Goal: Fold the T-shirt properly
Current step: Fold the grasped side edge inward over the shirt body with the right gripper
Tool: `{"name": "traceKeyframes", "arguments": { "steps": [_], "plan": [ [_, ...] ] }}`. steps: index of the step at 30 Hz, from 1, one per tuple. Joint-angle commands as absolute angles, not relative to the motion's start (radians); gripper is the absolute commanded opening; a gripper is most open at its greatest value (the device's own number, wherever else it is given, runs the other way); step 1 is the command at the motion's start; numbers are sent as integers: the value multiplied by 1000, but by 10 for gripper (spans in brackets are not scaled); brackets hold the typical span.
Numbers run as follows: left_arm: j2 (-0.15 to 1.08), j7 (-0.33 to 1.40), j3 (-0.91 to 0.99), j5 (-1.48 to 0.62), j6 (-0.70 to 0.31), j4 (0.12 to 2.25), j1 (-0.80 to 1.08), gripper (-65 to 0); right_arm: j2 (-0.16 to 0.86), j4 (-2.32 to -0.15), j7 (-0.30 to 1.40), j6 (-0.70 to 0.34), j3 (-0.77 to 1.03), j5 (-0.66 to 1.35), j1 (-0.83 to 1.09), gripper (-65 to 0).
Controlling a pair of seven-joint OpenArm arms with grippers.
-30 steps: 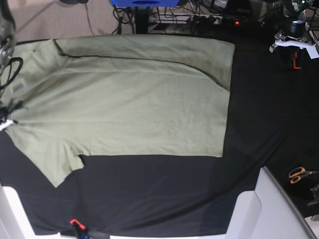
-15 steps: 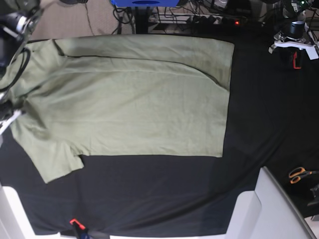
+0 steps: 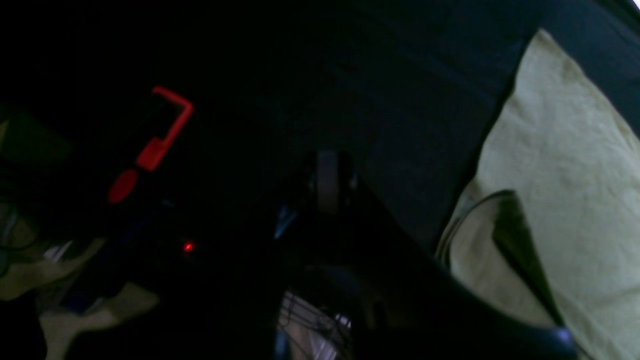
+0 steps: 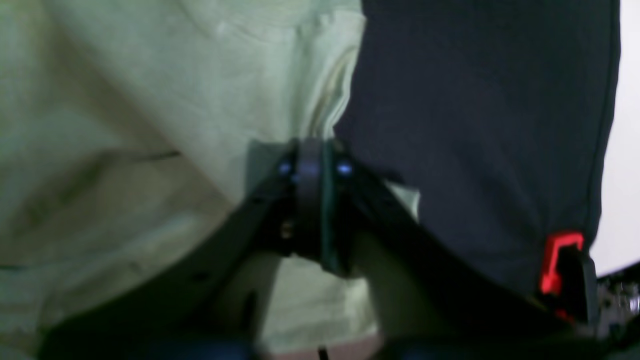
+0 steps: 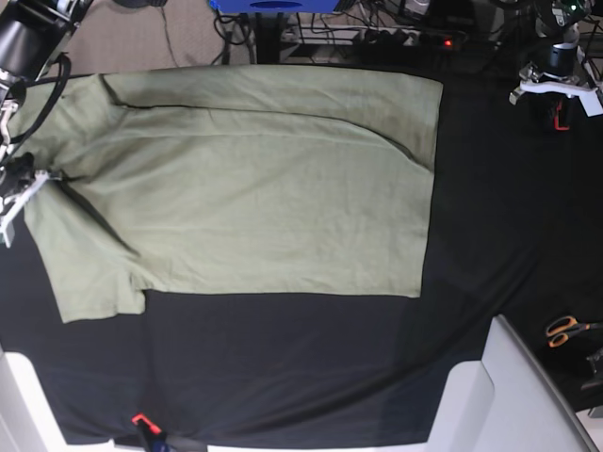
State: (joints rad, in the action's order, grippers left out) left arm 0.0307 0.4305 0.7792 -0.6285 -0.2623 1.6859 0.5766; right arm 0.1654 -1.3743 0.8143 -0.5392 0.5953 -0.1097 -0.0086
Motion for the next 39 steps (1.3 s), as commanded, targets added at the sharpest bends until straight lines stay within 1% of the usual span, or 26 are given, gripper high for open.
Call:
{"name": "traceKeyframes", "arguments": {
  "steps": [1,3,5,6,7,10,12,16,19,23,25,28,30,36,37,39],
  "plan": [
    [41,407,786,-638,-268,1699,585,-650,179,-1400,828,-538,593,-107,-24,-486],
    [41,407,786,-638,-268,1699,585,-650,180,-1419,848,-538,591,-107,-30,-341],
    [41,407,786,-638,-268,1699,585,-650,180,-1448,846,-538,593,-107,-31,-239],
    [41,407,786,-638,-268,1699,585,-650,180,-1465,845,-538,596,-107,-42,-207],
    [41,407,786,-638,-268,1699,585,-650,180,-1471,845,-538,596,-107,-58,-201],
    [41,407,786,-638,-268,1699,585,-650,188,-1455,831,-538,591,-107,-125,-213],
    [41,407,786,-638,-268,1699,585,-650,196,-1388,805,-538,590,-110,-182,-218],
    [41,407,786,-638,-268,1699,587,-650,262,-1070,743,-538,591,-110,-338,-218],
    [41,407,791,-636,-268,1699,590,-650,309,-814,611,-530,596,-110,-424,-218],
    [41,407,792,-636,-268,1699,591,-650,369,-575,446,-527,598,-110,-490,-218],
    [41,407,791,-607,-268,1699,591,-650,395,-489,398,-484,598,-108,-510,-218],
    [36,407,788,-541,-268,1699,585,-650,410,-415,329,-426,598,-107,-512,-218],
    [36,407,788,-524,-268,1699,585,-650,412,-401,305,-421,598,-107,-509,-218],
    [36,407,788,-526,-268,1699,585,-650,404,-344,305,-423,598,-107,-507,-222],
    [36,407,786,-526,-268,1699,585,-650,397,-344,305,-424,595,-107,-506,-245],
    [36,407,786,-526,-268,1699,585,-650,375,-354,305,-424,593,-107,-490,-315]
  ]
}}
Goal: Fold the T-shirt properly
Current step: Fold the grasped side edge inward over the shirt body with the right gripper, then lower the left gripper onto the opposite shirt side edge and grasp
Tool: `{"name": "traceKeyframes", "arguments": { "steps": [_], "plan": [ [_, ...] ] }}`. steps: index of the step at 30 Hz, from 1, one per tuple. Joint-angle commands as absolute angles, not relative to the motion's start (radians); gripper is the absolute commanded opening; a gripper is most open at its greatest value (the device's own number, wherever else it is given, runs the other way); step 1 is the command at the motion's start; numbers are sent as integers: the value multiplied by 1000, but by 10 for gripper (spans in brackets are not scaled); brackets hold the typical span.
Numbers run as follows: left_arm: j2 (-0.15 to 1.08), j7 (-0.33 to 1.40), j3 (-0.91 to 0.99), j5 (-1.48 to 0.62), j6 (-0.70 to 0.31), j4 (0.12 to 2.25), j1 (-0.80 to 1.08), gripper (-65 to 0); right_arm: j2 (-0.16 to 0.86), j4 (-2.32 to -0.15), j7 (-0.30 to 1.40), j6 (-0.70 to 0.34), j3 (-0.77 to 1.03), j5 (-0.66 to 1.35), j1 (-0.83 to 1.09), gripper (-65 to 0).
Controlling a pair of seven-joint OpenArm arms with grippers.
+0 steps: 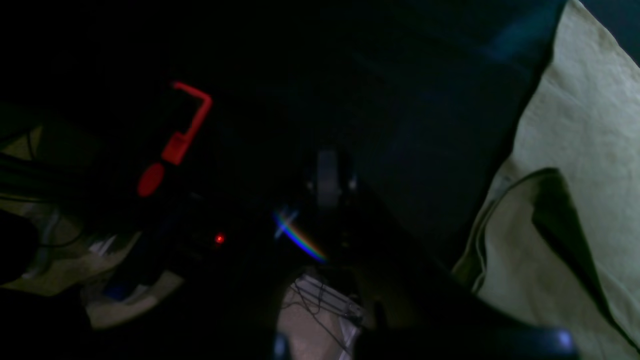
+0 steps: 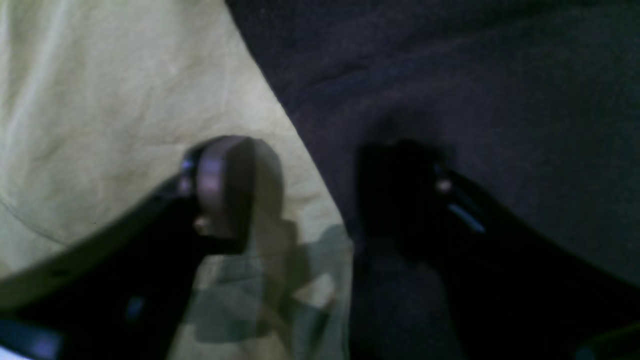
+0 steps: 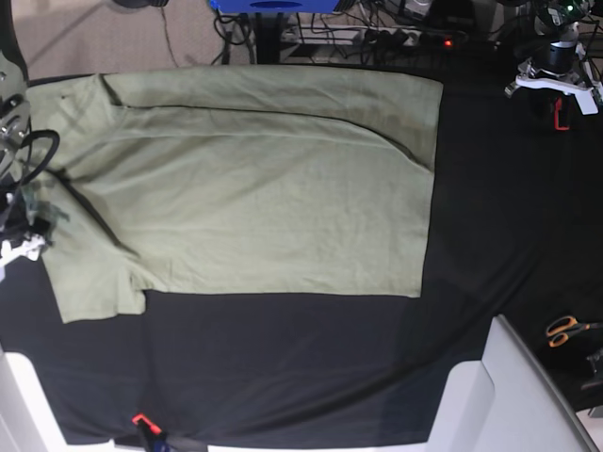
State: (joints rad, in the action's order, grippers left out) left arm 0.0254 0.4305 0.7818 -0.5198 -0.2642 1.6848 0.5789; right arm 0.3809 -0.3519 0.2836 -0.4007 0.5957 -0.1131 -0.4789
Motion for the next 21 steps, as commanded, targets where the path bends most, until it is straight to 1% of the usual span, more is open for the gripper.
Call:
{"name": "traceKeyframes", "arguments": {
  "steps": [1,3,4,9,13,16,18,21],
  "plan": [
    [36,407,786,-526,-268,1699,585,-650,371,-354,305,-424,591,-107,-489,-356],
    [36,407,786,-526,-268,1699,585,-650,366,-354,305,-424,591,-107,-489,-414],
    [36,407,786,-526,-268,1699,585,-650,364,-354,305,-424,591,-107,-489,-431],
    [36,407,786,-526,-268,1699,582,-650,364,-354,306,-424,591,-107,-487,-441],
    [36,407,786,-524,-268,1699,567,-650,364,-354,312,-424,591,-107,-486,-530],
    [36,407,786,-519,-268,1698,556,-650,361,-387,367,-424,591,-107,-486,-530],
    [36,407,785,-521,-268,1698,555,-650,348,-437,404,-426,591,-107,-483,-548],
    [36,407,780,-522,-268,1698,549,-650,328,-538,449,-426,591,-108,-461,-645]
  ]
}}
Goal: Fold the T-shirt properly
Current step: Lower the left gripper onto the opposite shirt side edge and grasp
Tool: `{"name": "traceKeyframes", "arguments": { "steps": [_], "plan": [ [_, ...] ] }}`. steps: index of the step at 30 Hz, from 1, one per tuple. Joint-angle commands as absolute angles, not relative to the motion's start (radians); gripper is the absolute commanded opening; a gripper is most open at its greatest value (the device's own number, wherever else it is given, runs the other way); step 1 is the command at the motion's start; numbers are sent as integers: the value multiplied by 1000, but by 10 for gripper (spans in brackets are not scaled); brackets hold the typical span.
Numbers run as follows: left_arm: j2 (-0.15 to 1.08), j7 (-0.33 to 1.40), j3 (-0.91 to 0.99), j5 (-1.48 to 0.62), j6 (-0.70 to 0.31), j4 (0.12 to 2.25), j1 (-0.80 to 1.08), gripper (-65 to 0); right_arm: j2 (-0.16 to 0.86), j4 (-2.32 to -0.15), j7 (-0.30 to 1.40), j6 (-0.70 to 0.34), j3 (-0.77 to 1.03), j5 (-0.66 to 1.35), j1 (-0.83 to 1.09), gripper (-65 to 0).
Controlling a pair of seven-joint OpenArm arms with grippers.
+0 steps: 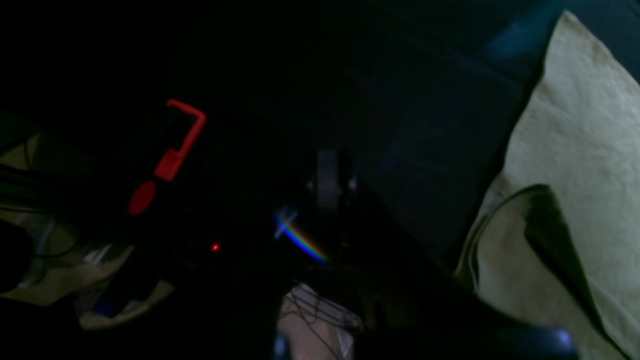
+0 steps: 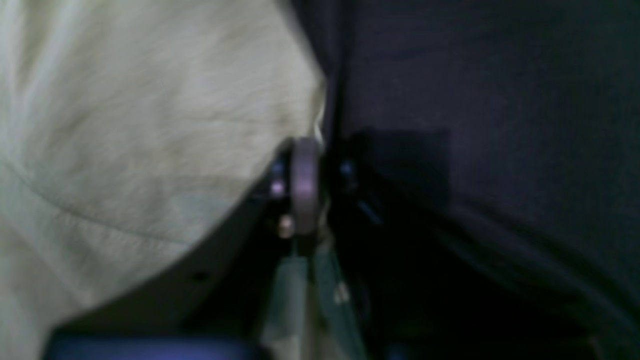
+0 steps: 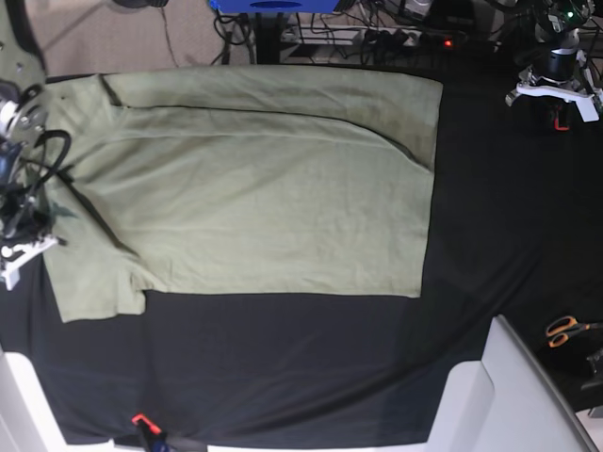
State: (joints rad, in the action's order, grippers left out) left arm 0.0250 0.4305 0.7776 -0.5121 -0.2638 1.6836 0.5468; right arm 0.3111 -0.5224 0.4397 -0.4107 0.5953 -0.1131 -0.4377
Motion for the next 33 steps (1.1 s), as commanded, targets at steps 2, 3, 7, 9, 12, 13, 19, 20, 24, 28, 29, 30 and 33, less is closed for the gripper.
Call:
{"name": "traceKeyframes", "arguments": {
  "steps": [2,3,7,9,12,13,19,20,24,28,29,30,33],
  "plan": [
    [36,407,759,-518,-268,1698,544,-650,326,-585,470,-426,591,-108,-450,-650],
    [36,407,751,-518,-268,1698,544,-650,326,-605,476,-426,591,-108,-449,-650],
    [36,407,730,-518,-268,1698,544,-650,325,-645,481,-426,591,-110,-449,-650],
    [36,407,725,-518,-268,1698,542,-650,328,-661,481,-426,590,-110,-449,-650],
    [38,407,723,-518,-268,1698,536,-650,329,-685,506,-426,590,-110,-449,-650],
    [39,407,716,-518,-268,1698,527,-650,329,-694,521,-426,590,-110,-449,-650],
    [56,409,677,-516,-268,1656,449,-650,309,-776,539,-426,590,-110,-427,-650],
    [68,409,664,-516,-268,1641,429,-650,305,-789,549,-426,590,-110,-418,-650],
    [130,409,550,-516,-268,1557,331,-495,288,-862,565,-426,590,-110,-390,-650],
    [151,444,441,-516,-268,1374,183,-296,263,-944,567,-426,590,-110,-361,-650],
    [151,470,427,-516,-268,1322,143,-253,254,-957,567,-426,590,-110,-357,-650],
    [150,492,421,-516,-268,1274,111,-225,248,-964,567,-426,588,-110,-354,-650],
    [143,506,406,-516,-268,1152,47,-202,246,-970,567,-426,588,-110,-351,-650]
  ]
}}
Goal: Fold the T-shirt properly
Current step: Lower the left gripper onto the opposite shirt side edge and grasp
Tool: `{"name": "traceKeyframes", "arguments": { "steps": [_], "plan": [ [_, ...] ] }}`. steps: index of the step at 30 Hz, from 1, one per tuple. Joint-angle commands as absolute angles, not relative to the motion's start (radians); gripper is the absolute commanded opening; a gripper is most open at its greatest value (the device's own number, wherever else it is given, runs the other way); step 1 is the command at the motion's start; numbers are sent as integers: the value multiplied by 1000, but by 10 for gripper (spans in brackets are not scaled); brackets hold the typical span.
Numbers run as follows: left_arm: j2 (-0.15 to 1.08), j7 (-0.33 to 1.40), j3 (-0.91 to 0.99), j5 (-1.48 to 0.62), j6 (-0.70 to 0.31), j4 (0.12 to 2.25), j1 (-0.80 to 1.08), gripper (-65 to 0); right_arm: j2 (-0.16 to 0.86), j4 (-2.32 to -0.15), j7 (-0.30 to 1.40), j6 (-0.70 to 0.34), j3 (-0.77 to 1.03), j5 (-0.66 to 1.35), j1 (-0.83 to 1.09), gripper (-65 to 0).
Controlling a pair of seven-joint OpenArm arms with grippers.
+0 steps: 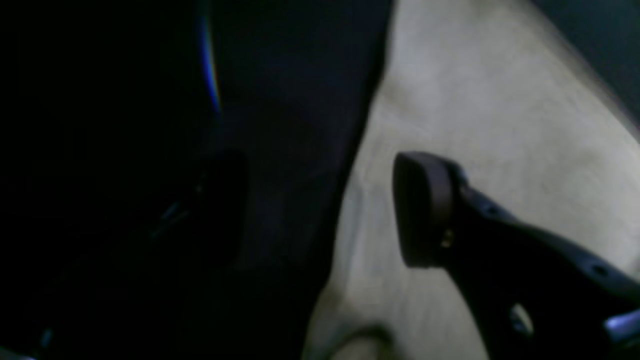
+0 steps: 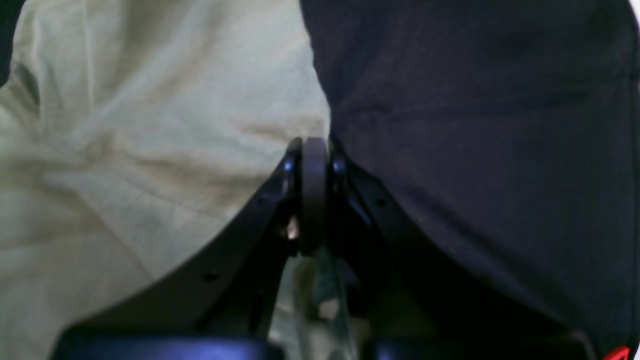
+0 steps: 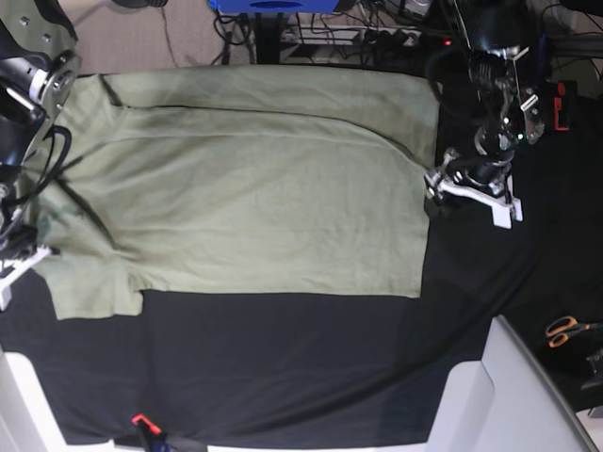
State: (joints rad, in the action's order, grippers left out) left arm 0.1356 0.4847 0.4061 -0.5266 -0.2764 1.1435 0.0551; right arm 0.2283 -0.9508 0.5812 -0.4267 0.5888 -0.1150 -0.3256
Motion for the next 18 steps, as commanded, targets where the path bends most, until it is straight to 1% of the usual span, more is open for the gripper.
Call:
{"name": "traceKeyframes", "arguments": {
  "steps": [1,4,9,13,14,15,16,17,18],
  "plan": [
    [142,503,390,-516,-268,1116,35,-212,246,-970,567,-426,588,-110,-351,-650],
    [136,503,346,-516,-268,1055,15,-253,249,-970,567,-426,588,-110,-341,-650],
    [108,503,260,-518,-268,1056,27,-375,249,-970,567,-426,588,-110,-337,-650],
    [87,501,257,-519,-268,1047,28,-443,248,-970,567,-426,588,-110,-337,-650],
    [87,501,257,-519,-268,1047,30,-469,246,-970,567,-426,588,-110,-335,-650],
    [88,501,257,-519,-268,1046,30,-510,246,-970,567,-426,588,-110,-335,-650],
    [88,501,257,-519,-268,1047,35,-558,246,-970,567,-426,588,-110,-329,-650],
    [88,501,257,-519,-266,1053,38,-619,246,-970,567,-426,588,-110,-328,-650],
    [88,501,262,-519,-266,1055,41,-650,246,-970,567,-426,588,-110,-328,-650]
  ]
}}
